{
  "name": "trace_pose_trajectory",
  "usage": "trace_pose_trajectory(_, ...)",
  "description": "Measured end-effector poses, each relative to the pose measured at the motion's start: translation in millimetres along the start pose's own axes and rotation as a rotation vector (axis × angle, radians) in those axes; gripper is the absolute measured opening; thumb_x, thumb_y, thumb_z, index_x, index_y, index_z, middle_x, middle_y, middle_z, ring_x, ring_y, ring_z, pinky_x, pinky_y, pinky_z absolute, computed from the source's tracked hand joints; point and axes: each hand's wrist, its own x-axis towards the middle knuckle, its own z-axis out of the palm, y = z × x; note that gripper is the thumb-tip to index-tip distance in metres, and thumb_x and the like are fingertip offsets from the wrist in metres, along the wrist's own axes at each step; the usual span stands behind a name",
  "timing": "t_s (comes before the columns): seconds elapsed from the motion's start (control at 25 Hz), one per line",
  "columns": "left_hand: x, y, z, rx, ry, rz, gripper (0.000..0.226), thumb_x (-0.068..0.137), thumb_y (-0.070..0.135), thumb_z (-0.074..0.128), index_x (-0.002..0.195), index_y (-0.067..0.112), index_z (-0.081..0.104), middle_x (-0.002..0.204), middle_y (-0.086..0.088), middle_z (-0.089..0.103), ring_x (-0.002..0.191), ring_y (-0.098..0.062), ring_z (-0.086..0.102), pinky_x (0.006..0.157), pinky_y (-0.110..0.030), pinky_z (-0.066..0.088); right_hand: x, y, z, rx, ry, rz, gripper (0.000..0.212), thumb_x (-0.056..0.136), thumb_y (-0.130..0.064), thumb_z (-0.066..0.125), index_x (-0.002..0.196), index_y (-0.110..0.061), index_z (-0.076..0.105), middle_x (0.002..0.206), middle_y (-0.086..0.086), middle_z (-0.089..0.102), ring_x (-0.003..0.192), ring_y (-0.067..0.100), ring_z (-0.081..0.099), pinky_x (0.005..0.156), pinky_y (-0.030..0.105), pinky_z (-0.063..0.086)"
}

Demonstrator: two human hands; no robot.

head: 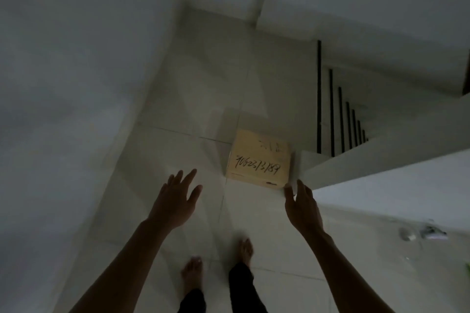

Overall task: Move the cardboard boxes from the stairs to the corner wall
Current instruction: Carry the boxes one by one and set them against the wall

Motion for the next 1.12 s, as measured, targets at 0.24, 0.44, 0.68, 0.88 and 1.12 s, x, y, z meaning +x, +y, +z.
trace_pose_trajectory(0.24,216,-14,120,0.007,-0.083,-0.007,0.061,0.098,0.049,0.029,0.153,0.028,0.013,0.162,-0.01,0.016,0.15,-0.03,0.013,0.119,-0.048,0.02,209,76,119,0.008,-0.063,0.112,0.057,0.096,-0.049,0.038,0.142,-0.014,0.035,0.14,0.018,0.045,0.12,0.036,0.053,0.093,0.049,0.05)
trace_pose_trajectory(0.44,355,-3,224,-0.174,-0.082,-0.128,0.071,0.096,0.049,0.04,0.154,0.017,0.012,0.159,-0.013,0.027,0.145,-0.032,0.03,0.115,-0.051,0.032,333,146,186,0.066,-0.042,0.293,0.066,0.093,-0.048,0.049,0.139,-0.005,0.031,0.134,0.024,0.045,0.11,0.038,0.056,0.082,0.045,0.053)
trace_pose_trajectory(0.68,400,10,294,-0.451,-0.039,-0.308,0.064,0.088,0.033,0.063,0.139,0.013,0.032,0.132,-0.015,0.058,0.117,-0.038,0.058,0.096,-0.049,0.051,388,180,224,0.335,-0.097,0.467,0.07,0.086,-0.051,0.059,0.14,-0.014,0.035,0.13,0.012,0.053,0.105,0.03,0.051,0.085,0.04,0.046)
trace_pose_trajectory(0.88,334,-4,236,-0.437,0.113,-0.404,0.062,0.085,0.034,0.066,0.138,0.014,0.04,0.136,-0.013,0.056,0.123,-0.037,0.053,0.097,-0.042,0.044,329,115,190,0.262,-0.062,0.361,0.062,0.088,-0.047,0.058,0.137,-0.01,0.044,0.131,0.013,0.055,0.116,0.034,0.052,0.088,0.037,0.045)
trace_pose_trajectory(1.12,118,-27,29,-0.495,0.253,-0.446,0.074,0.072,0.053,0.061,0.135,0.017,0.045,0.133,-0.013,0.06,0.12,-0.04,0.056,0.098,-0.048,0.046,143,-63,70,0.187,-0.108,0.13,0.059,0.09,-0.048,0.054,0.136,-0.013,0.043,0.127,0.016,0.06,0.114,0.038,0.056,0.09,0.042,0.045)
